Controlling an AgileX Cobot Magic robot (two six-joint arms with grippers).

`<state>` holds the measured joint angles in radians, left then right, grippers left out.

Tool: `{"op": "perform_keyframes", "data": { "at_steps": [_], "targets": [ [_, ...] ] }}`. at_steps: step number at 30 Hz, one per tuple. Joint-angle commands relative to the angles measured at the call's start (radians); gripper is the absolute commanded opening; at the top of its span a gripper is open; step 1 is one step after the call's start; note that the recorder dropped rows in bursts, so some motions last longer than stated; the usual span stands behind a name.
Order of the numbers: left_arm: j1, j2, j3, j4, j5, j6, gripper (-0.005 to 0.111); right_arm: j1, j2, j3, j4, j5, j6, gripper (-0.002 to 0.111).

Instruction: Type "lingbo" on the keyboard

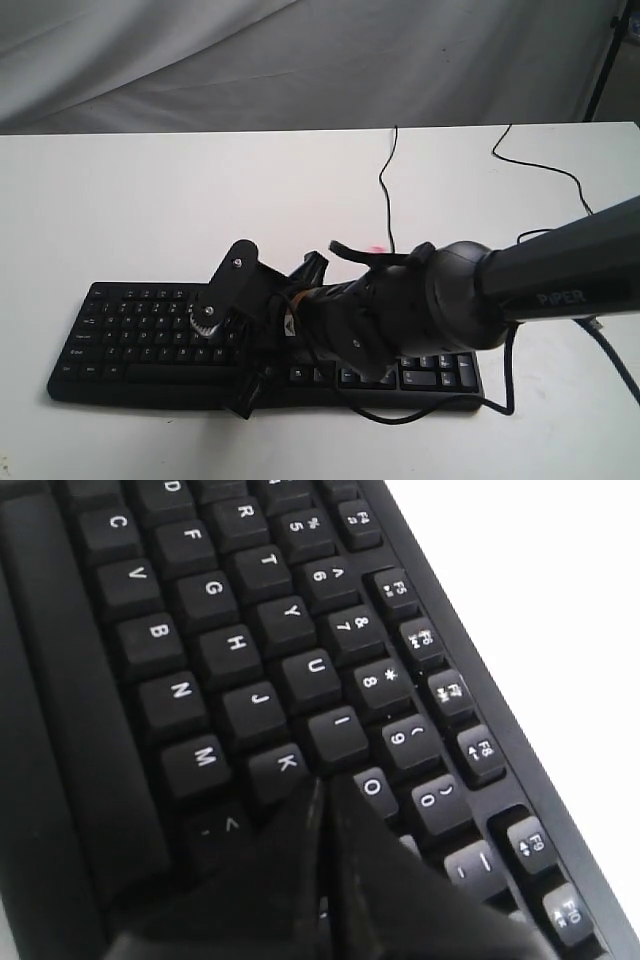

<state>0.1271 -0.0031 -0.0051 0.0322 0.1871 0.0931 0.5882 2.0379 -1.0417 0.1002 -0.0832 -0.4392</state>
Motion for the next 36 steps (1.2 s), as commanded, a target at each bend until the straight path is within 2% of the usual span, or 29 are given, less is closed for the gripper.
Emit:
{"op": "perform_keyframes", "data": {
  "at_steps": [1, 11, 19, 36],
  "targets": [
    [-0.004, 0.003, 0.005, -0.001, -0.004, -0.003, 0.001, 0.001, 0.012, -0.002, -0.012, 0.011, -0.005, 0.000],
    [-0.004, 0.003, 0.005, -0.001, -0.004, -0.003, 0.001, 0.001, -0.058, -0.006, -0.013, 0.030, -0.005, 0.000],
    [-0.004, 0.003, 0.005, -0.001, -0.004, -0.003, 0.001, 0.001, -0.057, -0.077, -0.027, 0.048, -0.005, 0.000],
    [-0.004, 0.003, 0.005, -0.001, -0.004, -0.003, 0.001, 0.001, 0.046, -0.136, -0.046, 0.033, -0.002, 0.000]
  ]
}}
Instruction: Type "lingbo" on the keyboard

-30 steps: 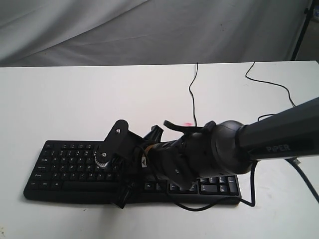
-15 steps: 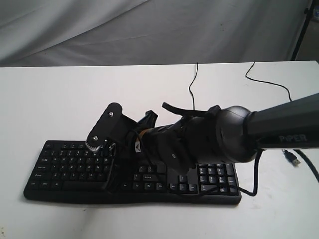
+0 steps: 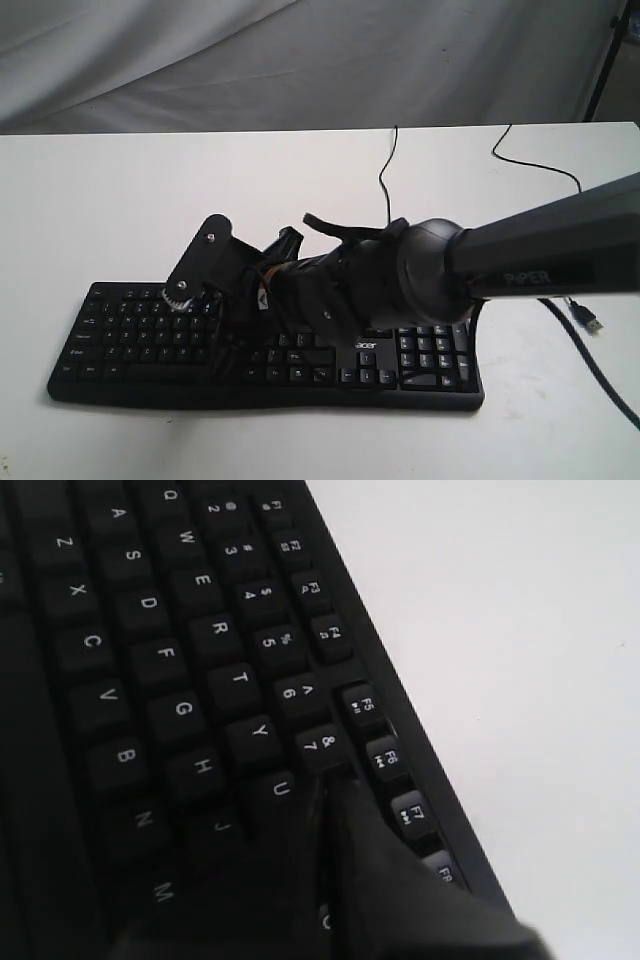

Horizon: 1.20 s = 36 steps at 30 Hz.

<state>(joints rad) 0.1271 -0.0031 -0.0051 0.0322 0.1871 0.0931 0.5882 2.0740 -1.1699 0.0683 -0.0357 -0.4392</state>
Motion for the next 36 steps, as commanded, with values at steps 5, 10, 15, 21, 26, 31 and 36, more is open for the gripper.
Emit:
{"op": "perform_keyframes", "data": {
  "at_steps": [5, 10, 15, 21, 26, 31, 36],
  "targets": [
    [-0.004, 0.003, 0.005, -0.001, -0.004, -0.003, 0.001, 0.001, 0.016, -0.008, -0.014, -0.014, -0.002, 0.000],
    [-0.004, 0.003, 0.005, -0.001, -0.004, -0.003, 0.001, 0.001, 0.016, -0.008, -0.014, -0.014, -0.002, 0.000],
    [-0.004, 0.003, 0.005, -0.001, -0.004, -0.003, 0.001, 0.001, 0.037, -0.008, -0.014, -0.012, -0.002, 0.000],
    [-0.004, 0.003, 0.005, -0.001, -0.004, -0.003, 0.001, 0.001, 0.035, -0.008, -0.014, -0.001, -0.002, 0.000],
    [-0.004, 0.003, 0.005, -0.001, -0.004, -0.003, 0.001, 0.001, -0.008, -0.008, -0.014, 0.001, -0.002, 0.000],
    [-0.004, 0.003, 0.005, -0.001, -0.004, -0.003, 0.001, 0.006, -0.041, -0.008, -0.014, 0.049, -0.002, 0.000],
    [-0.004, 0.003, 0.005, -0.001, -0.004, -0.003, 0.001, 0.040, -0.061, -0.001, -0.014, 0.085, 0.018, 0.000]
  ]
}}
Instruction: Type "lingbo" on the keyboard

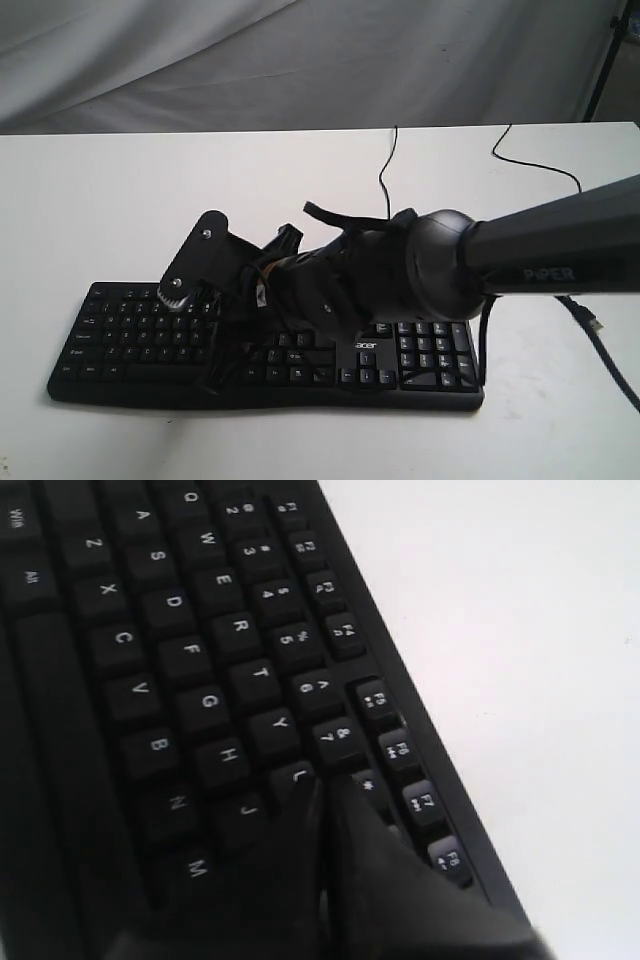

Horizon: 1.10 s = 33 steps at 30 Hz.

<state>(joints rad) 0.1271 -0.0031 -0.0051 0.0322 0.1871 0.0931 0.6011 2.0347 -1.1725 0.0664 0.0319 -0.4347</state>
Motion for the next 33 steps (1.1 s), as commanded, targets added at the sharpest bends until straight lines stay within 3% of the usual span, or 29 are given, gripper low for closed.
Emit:
{"op": "perform_keyframes", "data": {
  "at_steps": [1, 8, 33],
  "targets": [
    [-0.004, 0.003, 0.005, -0.001, -0.004, -0.003, 0.001, 0.031, -0.022, 0.001, -0.012, 0.017, 0.014, 0.000],
    [-0.004, 0.003, 0.005, -0.001, -0.004, -0.003, 0.001, 0.073, -0.014, 0.001, -0.008, 0.004, 0.014, 0.000],
    [-0.004, 0.003, 0.005, -0.001, -0.004, -0.003, 0.001, 0.075, 0.054, 0.001, 0.018, -0.070, 0.014, 0.000]
  ]
}}
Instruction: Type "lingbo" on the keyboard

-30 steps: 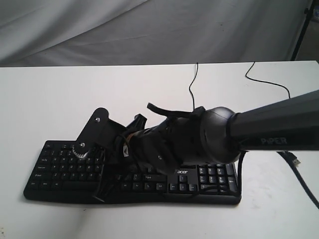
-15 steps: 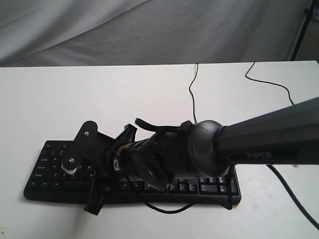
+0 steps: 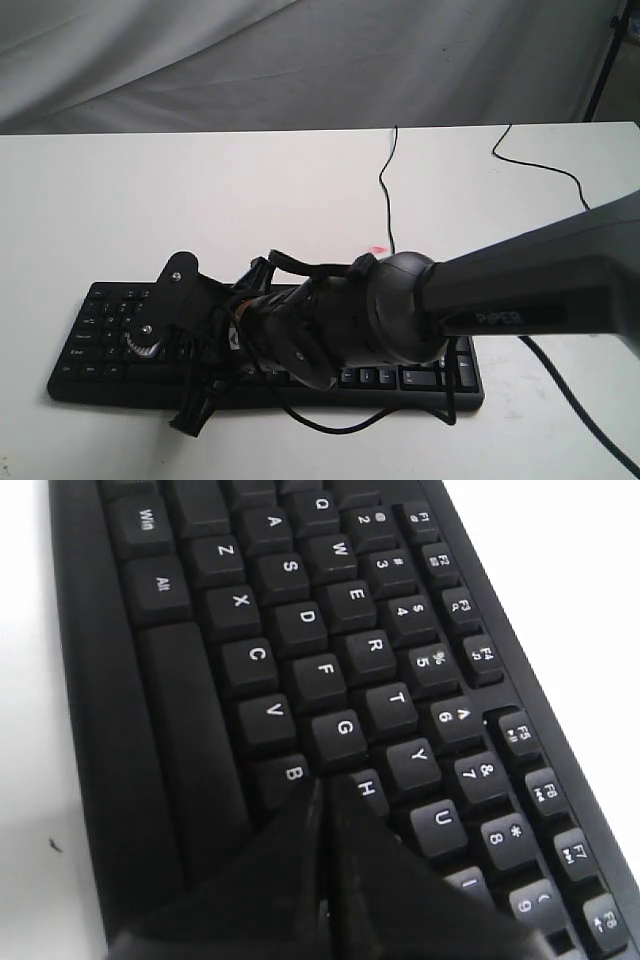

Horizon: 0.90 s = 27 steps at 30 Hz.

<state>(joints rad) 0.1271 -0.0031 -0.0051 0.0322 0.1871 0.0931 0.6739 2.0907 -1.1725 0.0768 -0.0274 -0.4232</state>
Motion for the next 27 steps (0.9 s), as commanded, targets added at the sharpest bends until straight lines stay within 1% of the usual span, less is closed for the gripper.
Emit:
{"op": "perform_keyframes", "data": {
  "at_steps": [1, 11, 18, 27],
  "targets": [
    [-0.004, 0.003, 0.005, -0.001, -0.004, -0.003, 0.001, 0.002, -0.002, 0.001, 0.008, -0.011, 0.002, 0.000],
    [-0.004, 0.003, 0.005, -0.001, -0.004, -0.003, 0.001, 0.002, 0.035, 0.001, 0.008, -0.004, 0.002, 0.000],
    [-0.004, 0.003, 0.005, -0.001, -0.004, -0.003, 0.001, 0.002, -0.005, -0.001, 0.008, 0.002, -0.007, 0.000],
    [-0.004, 0.003, 0.005, -0.001, -0.004, -0.003, 0.001, 0.002, -0.004, -0.099, -0.001, 0.037, -0.013, 0.000]
  ]
}}
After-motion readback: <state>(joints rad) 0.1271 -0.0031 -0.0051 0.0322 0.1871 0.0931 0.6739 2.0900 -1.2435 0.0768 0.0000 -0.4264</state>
